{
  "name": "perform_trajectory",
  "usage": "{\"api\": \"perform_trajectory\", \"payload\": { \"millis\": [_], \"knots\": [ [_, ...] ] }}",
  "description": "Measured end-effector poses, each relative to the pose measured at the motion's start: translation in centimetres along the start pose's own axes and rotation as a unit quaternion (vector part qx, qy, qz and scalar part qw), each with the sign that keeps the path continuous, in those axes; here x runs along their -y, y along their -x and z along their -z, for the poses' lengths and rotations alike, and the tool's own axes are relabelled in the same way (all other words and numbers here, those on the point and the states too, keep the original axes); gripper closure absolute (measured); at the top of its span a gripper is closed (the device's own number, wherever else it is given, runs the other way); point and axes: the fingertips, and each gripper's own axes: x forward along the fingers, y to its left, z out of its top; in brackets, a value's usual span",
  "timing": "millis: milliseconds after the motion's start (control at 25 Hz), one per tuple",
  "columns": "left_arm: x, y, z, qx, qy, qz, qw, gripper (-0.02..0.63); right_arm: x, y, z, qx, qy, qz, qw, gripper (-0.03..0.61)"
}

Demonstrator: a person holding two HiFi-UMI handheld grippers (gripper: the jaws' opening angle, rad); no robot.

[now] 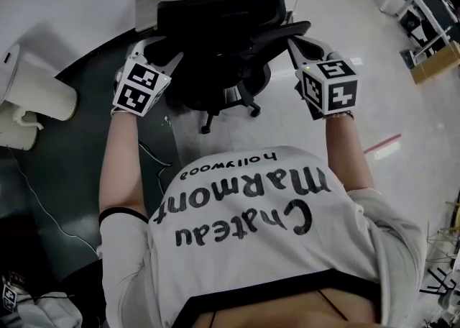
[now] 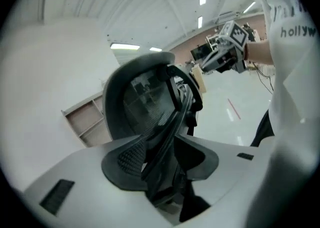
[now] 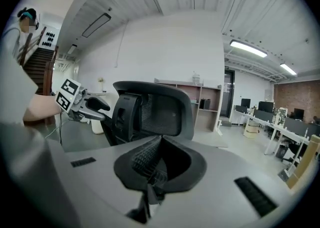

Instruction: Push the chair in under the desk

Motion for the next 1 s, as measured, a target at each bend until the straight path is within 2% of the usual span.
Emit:
{"api": "perform_trajectory", "payload": {
  "millis": [120, 320, 400, 520, 640, 800, 880, 1000],
  "knots": [
    [0.5, 1.8, -3.6, 0.055, 0.013, -0.018, 0.9982, 0.447, 0.1, 0.4, 0.0, 0.004, 0.004, 0.006, 1.000, 0.568],
    [2.9, 4.5, -9.6, 0.119, 0.034, -0.045, 0.9913, 0.531, -0.4, 0.9, -0.9, 0.016, 0.019, -0.008, 1.000, 0.568],
    [4.1, 5.3, -11.4, 0.153, 0.083, -0.037, 0.9841, 0.546, -0.6, 1.5, -1.1, 0.021, 0.023, -0.014, 0.999, 0.568],
    [5.1, 6.2, -13.4, 0.206, 0.175, -0.037, 0.9621, 0.558, -0.9, 2.3, -1.3, 0.035, 0.004, -0.042, 0.998, 0.569],
    [6.6, 6.4, -13.9, 0.217, 0.221, -0.061, 0.9490, 0.574, -0.9, 3.2, -1.3, 0.052, -0.022, -0.068, 0.996, 0.569],
    [9.5, 6.4, -13.6, 0.216, 0.281, -0.098, 0.9299, 0.581, -0.2, 5.5, -0.1, 0.077, -0.046, -0.081, 0.993, 0.569],
    [10.9, 6.7, -13.2, 0.213, 0.299, -0.119, 0.9226, 0.581, -0.1, 6.3, 0.6, 0.088, -0.058, -0.086, 0.991, 0.570],
    [13.5, 6.9, -13.1, 0.212, 0.310, -0.136, 0.9166, 0.581, 0.3, 7.6, 1.9, 0.098, -0.066, -0.089, 0.989, 0.571]
  ]
}}
